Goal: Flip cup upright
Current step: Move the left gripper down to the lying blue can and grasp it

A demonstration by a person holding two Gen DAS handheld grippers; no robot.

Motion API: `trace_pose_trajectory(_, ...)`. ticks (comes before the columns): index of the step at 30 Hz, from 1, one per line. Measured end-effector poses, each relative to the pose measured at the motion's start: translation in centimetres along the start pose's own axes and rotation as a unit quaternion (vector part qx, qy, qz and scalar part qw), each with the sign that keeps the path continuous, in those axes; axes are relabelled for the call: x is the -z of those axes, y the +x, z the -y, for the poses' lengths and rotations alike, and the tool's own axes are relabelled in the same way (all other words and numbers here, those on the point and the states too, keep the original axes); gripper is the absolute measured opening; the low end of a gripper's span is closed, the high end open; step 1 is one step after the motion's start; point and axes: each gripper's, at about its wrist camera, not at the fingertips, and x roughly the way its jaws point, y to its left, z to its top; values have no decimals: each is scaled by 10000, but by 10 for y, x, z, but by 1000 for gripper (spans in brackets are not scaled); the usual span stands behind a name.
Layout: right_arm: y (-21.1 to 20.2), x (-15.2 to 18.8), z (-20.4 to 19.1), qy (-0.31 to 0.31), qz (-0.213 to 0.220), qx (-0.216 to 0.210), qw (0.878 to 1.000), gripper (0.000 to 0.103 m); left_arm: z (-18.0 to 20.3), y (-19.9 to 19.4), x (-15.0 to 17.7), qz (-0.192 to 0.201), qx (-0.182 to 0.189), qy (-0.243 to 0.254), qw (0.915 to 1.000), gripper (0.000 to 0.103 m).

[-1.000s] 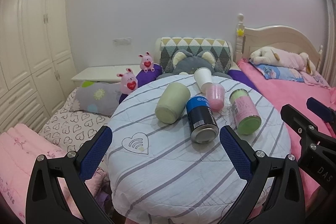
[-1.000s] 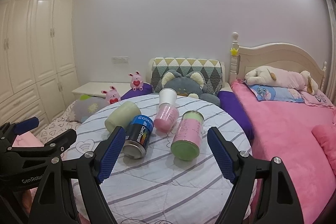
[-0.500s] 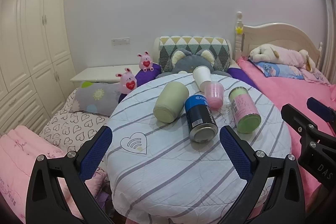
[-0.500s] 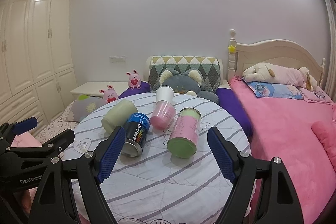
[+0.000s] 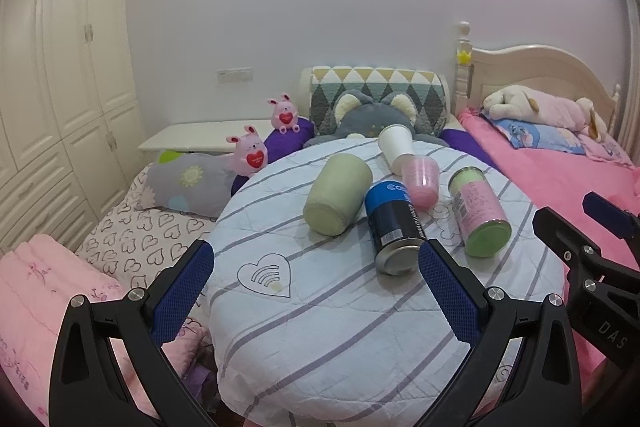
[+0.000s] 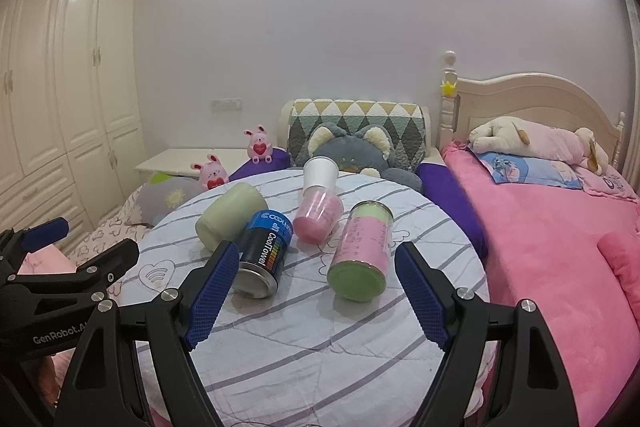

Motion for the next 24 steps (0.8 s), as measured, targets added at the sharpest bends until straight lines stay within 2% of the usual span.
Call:
trace_pose_trajectory(12,44,0,-30,-130,-352,-207,9991,82,-36,32,-3,-173,-214,-255,9993,103)
trace_pose_trajectory(18,85,8,-53,-132,-759,-440,9961,82,-52,52,-3,-311,-358,-325,9983,103)
trace_pose_trajectory(24,130,16,-60,69,-1291,-392,9908,82,-59,74,-2,-461,-430,-264,9977,103)
